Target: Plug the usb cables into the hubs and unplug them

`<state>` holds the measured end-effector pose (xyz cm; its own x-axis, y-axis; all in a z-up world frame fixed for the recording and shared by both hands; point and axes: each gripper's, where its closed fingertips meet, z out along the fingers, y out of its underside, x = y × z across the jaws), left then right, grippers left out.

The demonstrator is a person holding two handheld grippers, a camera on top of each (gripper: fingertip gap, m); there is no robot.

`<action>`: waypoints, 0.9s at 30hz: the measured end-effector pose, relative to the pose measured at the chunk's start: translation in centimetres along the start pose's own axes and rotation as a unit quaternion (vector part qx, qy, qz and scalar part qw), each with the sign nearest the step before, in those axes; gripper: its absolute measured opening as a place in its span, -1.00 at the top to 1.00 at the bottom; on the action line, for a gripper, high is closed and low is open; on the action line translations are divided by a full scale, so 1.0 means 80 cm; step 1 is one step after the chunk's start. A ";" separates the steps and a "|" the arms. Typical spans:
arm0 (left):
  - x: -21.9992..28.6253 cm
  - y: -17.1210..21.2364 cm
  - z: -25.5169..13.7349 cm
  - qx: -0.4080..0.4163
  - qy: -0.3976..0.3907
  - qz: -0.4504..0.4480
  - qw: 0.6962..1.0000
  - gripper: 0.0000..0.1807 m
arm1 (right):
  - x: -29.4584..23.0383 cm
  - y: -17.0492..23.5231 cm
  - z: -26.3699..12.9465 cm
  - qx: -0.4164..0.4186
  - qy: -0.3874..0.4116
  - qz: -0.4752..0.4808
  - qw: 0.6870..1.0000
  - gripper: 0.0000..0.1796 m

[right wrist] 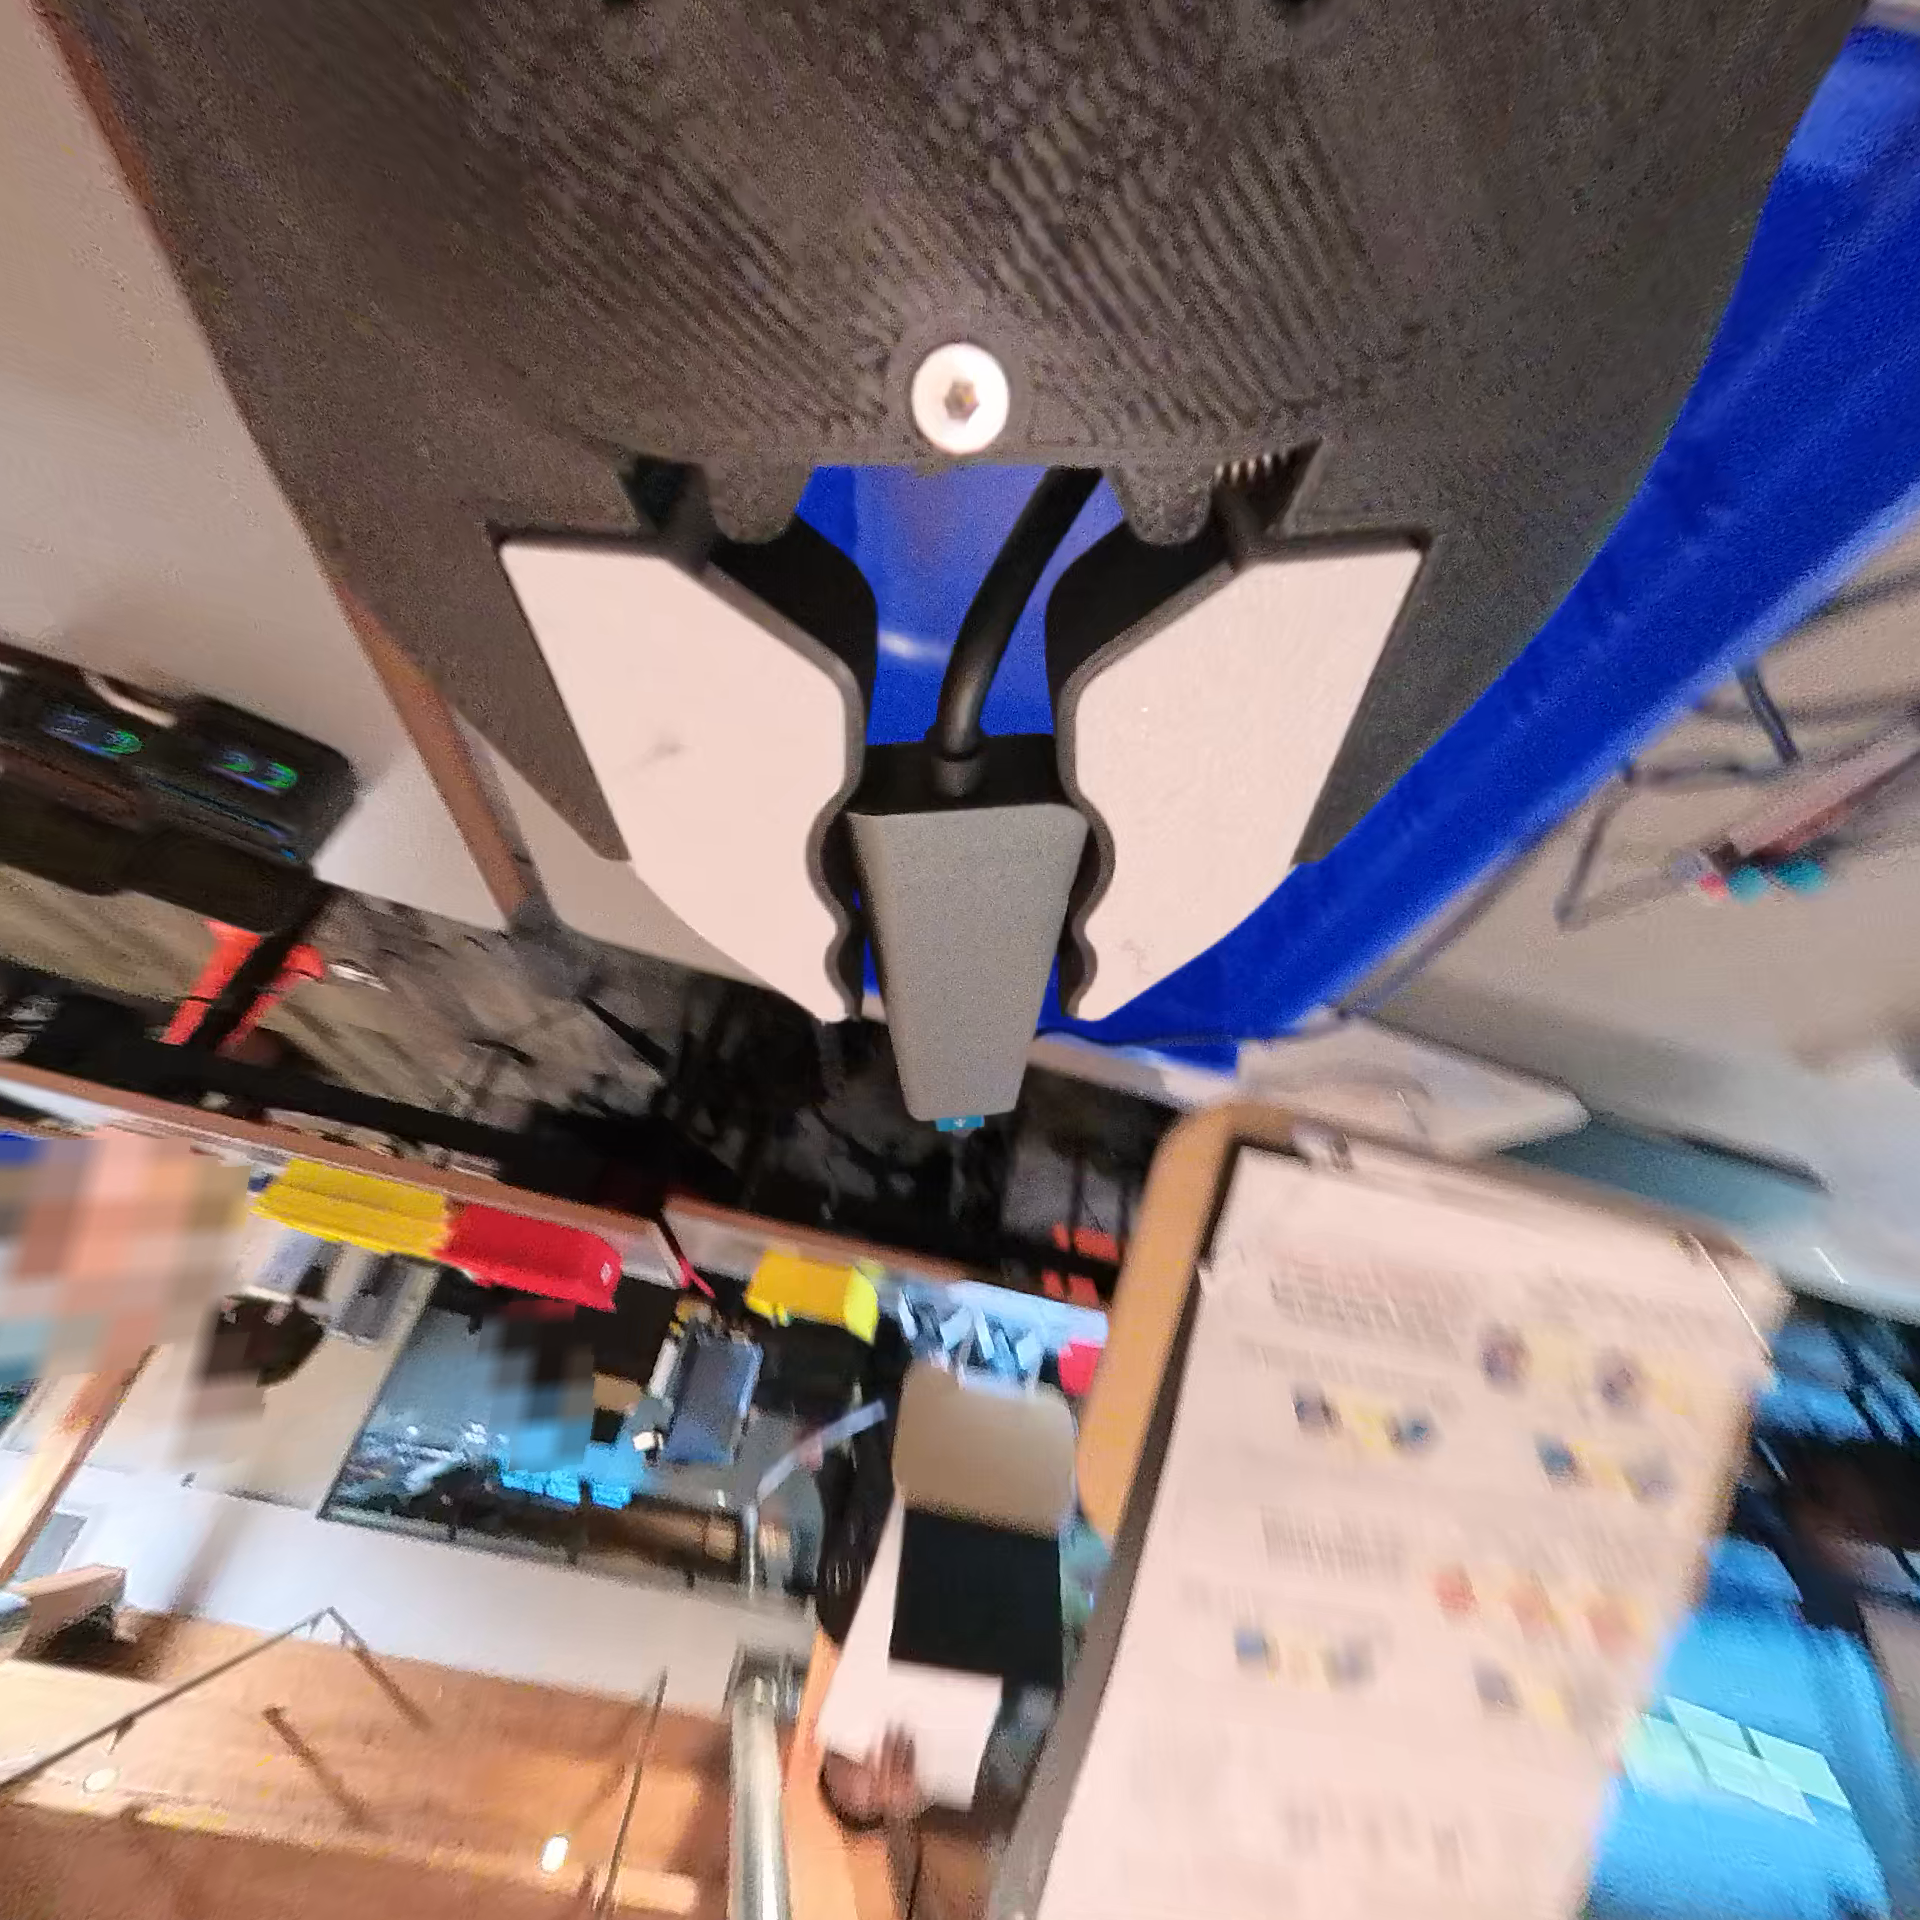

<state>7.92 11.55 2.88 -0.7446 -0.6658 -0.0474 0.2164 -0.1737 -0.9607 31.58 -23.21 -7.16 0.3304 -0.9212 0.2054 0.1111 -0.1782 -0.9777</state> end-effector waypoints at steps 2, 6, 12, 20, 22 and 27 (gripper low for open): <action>-0.007 0.010 0.000 -0.013 -0.004 -0.006 1.000 0.37 | -0.011 0.029 0.009 -0.058 0.004 -0.060 0.997 0.60; -0.021 0.027 -0.001 -0.039 -0.018 -0.008 0.999 0.37 | -0.028 0.071 0.013 -0.149 -0.014 -0.062 0.987 0.59; -0.027 0.043 -0.001 -0.063 -0.018 -0.017 0.998 0.37 | -0.029 0.087 0.004 -0.238 -0.057 0.004 0.970 0.29; -0.031 0.049 -0.005 -0.073 -0.019 -0.019 0.997 0.37 | -0.036 -0.003 -0.018 -0.258 -0.081 -0.018 0.963 0.05; -0.034 0.050 -0.005 -0.075 -0.024 -0.020 0.997 0.37 | -0.113 -0.023 -0.028 -0.258 -0.179 -0.027 0.949 0.05; -0.032 0.058 -0.003 -0.088 -0.018 -0.028 0.996 0.37 | -0.284 -0.003 -0.034 -0.315 -0.297 -0.118 0.894 0.01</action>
<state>10.67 12.60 -1.53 -0.7281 -0.6853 0.0151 0.0583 -0.0839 -0.9948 21.49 -3.16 -11.75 0.8275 -0.5199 0.2122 -0.2451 -0.6744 -0.6965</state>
